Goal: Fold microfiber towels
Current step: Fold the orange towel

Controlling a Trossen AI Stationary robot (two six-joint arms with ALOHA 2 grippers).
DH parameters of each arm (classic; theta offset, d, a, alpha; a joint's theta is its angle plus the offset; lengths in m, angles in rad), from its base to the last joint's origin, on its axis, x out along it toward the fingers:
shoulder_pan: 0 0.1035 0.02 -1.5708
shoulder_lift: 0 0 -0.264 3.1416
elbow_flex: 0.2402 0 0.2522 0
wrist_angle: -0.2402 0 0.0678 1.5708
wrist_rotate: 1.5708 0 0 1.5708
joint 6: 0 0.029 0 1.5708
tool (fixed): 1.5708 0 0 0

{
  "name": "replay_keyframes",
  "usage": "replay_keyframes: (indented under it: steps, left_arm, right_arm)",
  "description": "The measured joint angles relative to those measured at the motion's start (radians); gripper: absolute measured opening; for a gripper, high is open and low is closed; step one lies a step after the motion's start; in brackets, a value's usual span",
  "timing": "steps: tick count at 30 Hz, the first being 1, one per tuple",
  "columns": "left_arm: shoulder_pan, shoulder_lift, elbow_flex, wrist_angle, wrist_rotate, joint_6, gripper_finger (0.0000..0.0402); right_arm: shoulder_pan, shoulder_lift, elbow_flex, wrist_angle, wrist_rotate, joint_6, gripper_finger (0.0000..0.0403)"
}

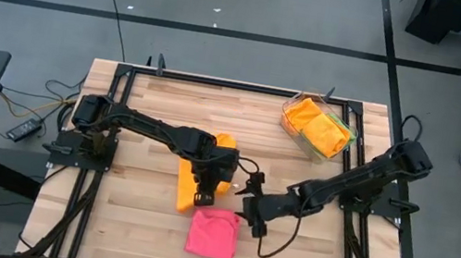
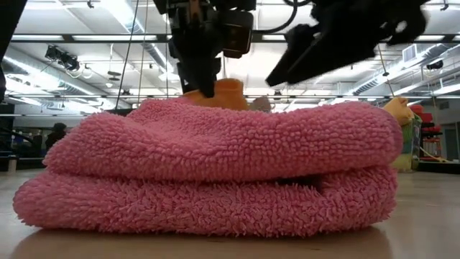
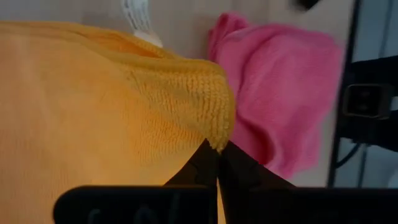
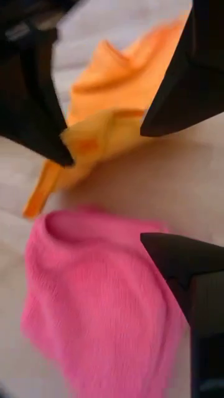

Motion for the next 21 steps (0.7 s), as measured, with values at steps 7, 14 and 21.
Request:
replay_keyframes:
  steps: [7,14,21]
  left_arm:
    - [-0.001,0.0,0.0,0.047,0.023,-0.03,0.0008]
    - [-0.001,0.0,0.0,0.093,0.03,-0.056,0.0007]
    - [-0.001,0.0,0.0,0.105,0.027,-0.066,0.0009]
  right_arm:
    - [-0.003,0.068,0.0,0.099,0.172,-0.204,0.0269]
    - [-0.049,0.1,0.0,0.193,0.123,-0.304,0.0241]
    - [-0.069,0.098,0.0,0.218,0.045,-0.327,0.0158]
